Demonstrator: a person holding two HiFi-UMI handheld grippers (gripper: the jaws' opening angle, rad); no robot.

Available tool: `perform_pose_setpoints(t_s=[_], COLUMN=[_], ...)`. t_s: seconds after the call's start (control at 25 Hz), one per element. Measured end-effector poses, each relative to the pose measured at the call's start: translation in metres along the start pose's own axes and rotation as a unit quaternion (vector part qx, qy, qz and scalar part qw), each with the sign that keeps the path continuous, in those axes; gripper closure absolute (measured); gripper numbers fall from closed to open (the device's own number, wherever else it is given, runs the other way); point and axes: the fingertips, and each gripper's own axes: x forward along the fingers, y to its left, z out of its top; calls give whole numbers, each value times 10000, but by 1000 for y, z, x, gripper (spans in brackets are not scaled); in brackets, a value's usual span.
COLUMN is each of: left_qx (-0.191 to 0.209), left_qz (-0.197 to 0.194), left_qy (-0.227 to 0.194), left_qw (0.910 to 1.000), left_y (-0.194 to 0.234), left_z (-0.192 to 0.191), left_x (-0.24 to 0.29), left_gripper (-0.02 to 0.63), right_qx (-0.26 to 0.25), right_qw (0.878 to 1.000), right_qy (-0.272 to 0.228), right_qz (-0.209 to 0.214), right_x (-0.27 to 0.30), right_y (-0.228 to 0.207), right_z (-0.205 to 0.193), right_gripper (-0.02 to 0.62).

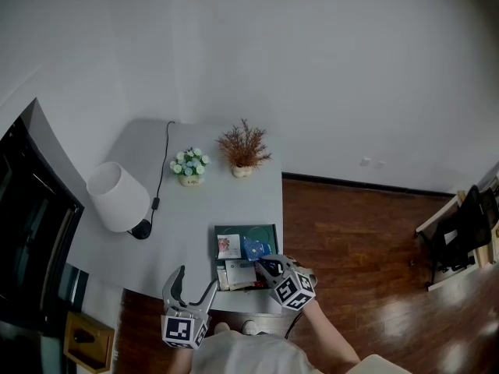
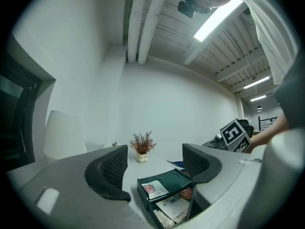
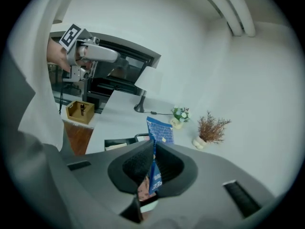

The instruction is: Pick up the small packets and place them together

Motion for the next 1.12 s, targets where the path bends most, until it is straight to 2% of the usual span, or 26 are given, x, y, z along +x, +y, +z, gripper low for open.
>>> perform_pose_setpoints(t_s=[0.12,0.2,0.36,0.44,0.56,0.64,0.8,0.84,0.92,1.04,1.12], left_qx=[10,-22,4,24,-4,-5,23,9,-15,2,17], left_qz=[14,58,100,111,162,188,213,222,221,169,139], left_qy=[-16,-20,-2,1,-6,-7,4,5,15,21,5], left_qw=[10000,10000,9999,9999,9999,9998,9998,9998,9998,9999,9999], left_y=[-1,1,3,3,4,5,6,6,7,5,3], left_z=[1,0,0,1,1,1,1,0,-2,-1,0], left_x=[0,-1,-4,-4,-5,-6,-7,-7,-7,-5,-4], left_gripper=[259,259,259,259,259,259,259,259,259,259,259], right_qx=[28,-216,-959,-1138,-1199,-1209,-1213,-1178,-1204,-1248,-830], right_qw=[9998,9989,9901,9852,9807,9785,9767,9775,9780,9807,9911], right_qy=[123,387,1019,1236,1440,1548,1636,1605,1529,1342,950], right_qz=[-171,-164,141,353,552,635,673,690,748,686,419], right_x=[11,25,60,75,91,98,104,104,105,97,84], right_y=[-23,-31,-25,-18,-11,-8,-5,-3,1,4,-3], right_z=[-15,-31,-65,-78,-90,-96,-98,-97,-93,-79,-58], right_gripper=[580,580,580,578,574,543,531,506,273,255,255])
